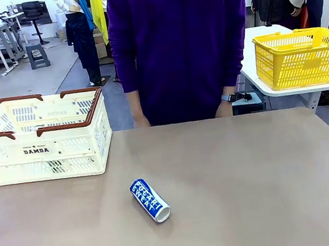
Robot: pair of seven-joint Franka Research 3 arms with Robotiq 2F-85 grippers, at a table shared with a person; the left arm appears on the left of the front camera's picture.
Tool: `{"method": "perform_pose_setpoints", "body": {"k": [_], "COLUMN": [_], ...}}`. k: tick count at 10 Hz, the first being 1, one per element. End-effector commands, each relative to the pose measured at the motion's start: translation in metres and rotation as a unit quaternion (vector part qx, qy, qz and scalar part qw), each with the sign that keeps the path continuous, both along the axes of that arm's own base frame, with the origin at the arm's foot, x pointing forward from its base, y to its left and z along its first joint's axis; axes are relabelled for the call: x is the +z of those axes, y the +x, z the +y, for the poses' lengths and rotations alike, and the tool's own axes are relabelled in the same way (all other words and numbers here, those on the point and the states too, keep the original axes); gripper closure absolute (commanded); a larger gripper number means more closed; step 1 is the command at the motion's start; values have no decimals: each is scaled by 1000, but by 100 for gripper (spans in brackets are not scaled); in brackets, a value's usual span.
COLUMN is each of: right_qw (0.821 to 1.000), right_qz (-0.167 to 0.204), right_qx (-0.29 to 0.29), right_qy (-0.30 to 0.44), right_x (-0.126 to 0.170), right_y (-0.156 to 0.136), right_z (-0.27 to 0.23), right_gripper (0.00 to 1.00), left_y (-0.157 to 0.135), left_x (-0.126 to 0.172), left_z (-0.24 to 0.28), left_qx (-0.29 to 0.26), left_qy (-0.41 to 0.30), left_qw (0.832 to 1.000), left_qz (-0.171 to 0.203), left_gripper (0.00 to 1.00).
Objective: Place the drinks into the Shopping basket.
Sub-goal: Pick up one drink and place it into the Shopping basket.
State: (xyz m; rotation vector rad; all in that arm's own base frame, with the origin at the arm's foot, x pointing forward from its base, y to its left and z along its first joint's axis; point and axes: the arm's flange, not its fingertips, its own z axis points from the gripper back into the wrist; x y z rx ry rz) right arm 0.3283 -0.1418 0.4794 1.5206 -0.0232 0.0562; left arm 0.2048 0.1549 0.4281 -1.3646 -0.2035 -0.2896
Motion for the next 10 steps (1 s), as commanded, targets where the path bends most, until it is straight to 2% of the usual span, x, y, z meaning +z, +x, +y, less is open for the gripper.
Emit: {"method": "perform_pose_setpoints", "body": {"k": [1,2,3,6,7,8,9,10], "right_qw": [974,967,996,996,996,996,996,996], "right_qz": [-31,-48,3,3,3,3,3,3], "right_qx": [-178,-237,-63,-63,-63,-63,-63,-63], "right_qy": [136,74,58,58,58,58,58,58], "right_x": [-19,-29,-12,-12,-12,-12,-12,-12], "right_y": [13,12,3,3,3,3,3,3], "right_z": [14,38,-17,-17,-17,-17,-17,-17], "right_gripper": [0,0,0,0,0,0,0,0], "left_y": [-1,-1,-1,0,26,45,64,78], "left_x": [3,3,3,0,20,44,71,91], "left_z": [0,0,0,0,-32,-77,-129,-187], "left_qx": [-1,-1,-1,0,-106,-156,-189,-165], "left_qy": [-12,-12,-12,0,36,116,195,272], "left_qw": [1000,1000,1000,1000,993,981,961,942], "left_qz": [-11,-11,-11,0,-23,3,47,105], "left_gripper": [0,0,0,0,0,0,0,0]}}
